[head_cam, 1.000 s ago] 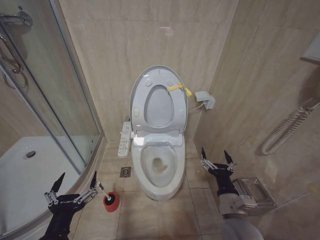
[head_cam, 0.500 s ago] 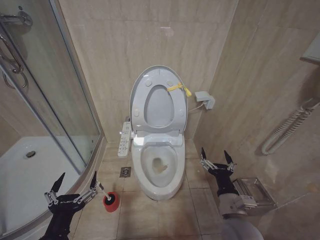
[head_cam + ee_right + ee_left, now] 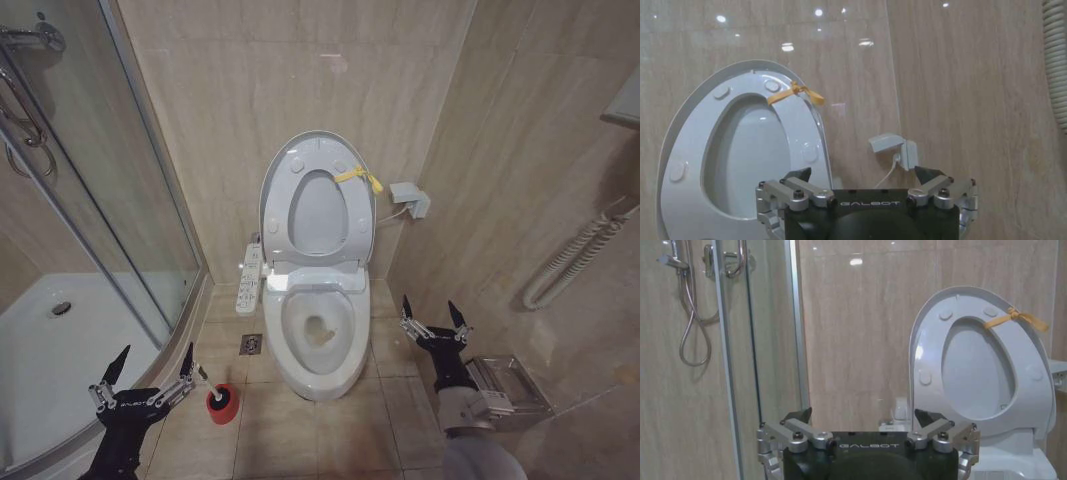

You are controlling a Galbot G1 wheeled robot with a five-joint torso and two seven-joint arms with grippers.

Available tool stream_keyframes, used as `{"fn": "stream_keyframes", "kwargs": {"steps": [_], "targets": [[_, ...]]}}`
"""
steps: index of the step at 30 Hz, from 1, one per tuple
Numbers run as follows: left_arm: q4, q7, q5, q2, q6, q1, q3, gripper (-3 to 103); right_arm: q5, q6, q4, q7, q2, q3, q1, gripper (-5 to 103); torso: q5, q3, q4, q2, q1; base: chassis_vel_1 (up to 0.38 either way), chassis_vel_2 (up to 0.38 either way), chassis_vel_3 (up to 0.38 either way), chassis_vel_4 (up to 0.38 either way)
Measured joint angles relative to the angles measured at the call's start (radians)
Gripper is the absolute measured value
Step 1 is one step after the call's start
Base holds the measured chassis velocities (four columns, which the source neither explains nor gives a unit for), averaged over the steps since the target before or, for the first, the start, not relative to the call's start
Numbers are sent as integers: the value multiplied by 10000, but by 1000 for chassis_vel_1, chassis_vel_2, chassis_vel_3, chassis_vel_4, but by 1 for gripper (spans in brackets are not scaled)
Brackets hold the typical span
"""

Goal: Open the toilet lid, clean the toilet bowl with a toilet brush, close the toilet lid, and flush.

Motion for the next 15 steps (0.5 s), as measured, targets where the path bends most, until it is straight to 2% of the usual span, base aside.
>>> {"fn": "stream_keyframes", "kwargs": {"steps": [15], "targets": [[0, 0, 0, 0, 0, 0, 0, 100, 0, 0, 0, 0, 0, 0, 0, 100, 0, 0, 0, 0, 0, 0, 0, 0, 0]]}}
